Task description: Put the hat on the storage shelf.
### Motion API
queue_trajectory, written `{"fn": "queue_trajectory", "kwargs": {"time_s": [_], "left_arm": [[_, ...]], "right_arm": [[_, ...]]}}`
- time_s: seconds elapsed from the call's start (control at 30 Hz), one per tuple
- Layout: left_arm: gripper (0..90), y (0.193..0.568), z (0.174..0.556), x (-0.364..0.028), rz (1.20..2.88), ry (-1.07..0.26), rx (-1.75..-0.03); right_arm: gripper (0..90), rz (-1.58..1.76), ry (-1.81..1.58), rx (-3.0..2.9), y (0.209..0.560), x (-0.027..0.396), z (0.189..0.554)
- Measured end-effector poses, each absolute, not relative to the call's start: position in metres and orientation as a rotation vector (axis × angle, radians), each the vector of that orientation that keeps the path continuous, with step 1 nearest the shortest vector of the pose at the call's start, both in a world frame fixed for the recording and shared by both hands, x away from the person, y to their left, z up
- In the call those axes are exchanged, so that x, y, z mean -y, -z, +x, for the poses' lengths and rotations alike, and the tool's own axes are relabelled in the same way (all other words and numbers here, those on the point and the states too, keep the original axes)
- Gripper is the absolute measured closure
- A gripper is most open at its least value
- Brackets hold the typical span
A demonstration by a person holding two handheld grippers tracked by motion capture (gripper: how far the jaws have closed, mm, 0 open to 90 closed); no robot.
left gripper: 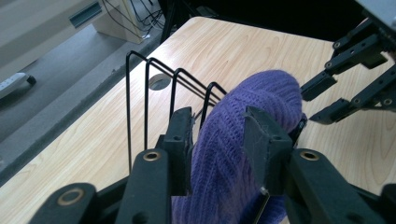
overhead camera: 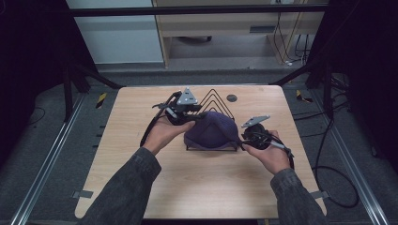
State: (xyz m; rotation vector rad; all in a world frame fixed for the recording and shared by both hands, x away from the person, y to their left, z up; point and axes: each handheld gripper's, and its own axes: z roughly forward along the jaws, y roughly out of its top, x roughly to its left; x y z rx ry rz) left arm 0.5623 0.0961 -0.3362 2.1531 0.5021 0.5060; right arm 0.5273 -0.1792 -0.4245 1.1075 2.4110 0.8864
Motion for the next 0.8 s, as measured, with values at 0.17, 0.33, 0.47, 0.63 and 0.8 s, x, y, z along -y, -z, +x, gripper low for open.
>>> {"fn": "queue_trajectory", "kwargs": {"time_s": [0.17, 0.33, 0.47, 0.63, 0.8], "left_arm": [[57.0, 0.333, 0.561, -0.100, 2.137, -0.508, -0.508], [49.6, 0.331, 0.558, -0.103, 2.137, -0.515, -0.521], [45.5, 0.330, 0.554, -0.102, 2.152, -0.503, -0.517], [40.6, 0.330, 0.548, -0.099, 2.163, -0.510, -0.509], [35.0, 0.332, 0.543, -0.096, 2.168, -0.530, -0.506]], "right_arm": [[58.2, 1.106, -0.894, -2.401, 0.423, 0.182, 0.526], [57.3, 1.099, -0.906, -2.392, 0.423, 0.183, 0.522], [55.8, 1.093, -0.917, -2.384, 0.421, 0.184, 0.519], [52.0, 1.099, -0.935, -2.368, 0.418, 0.184, 0.516], [47.7, 1.100, -0.944, -2.358, 0.415, 0.183, 0.512]]}}
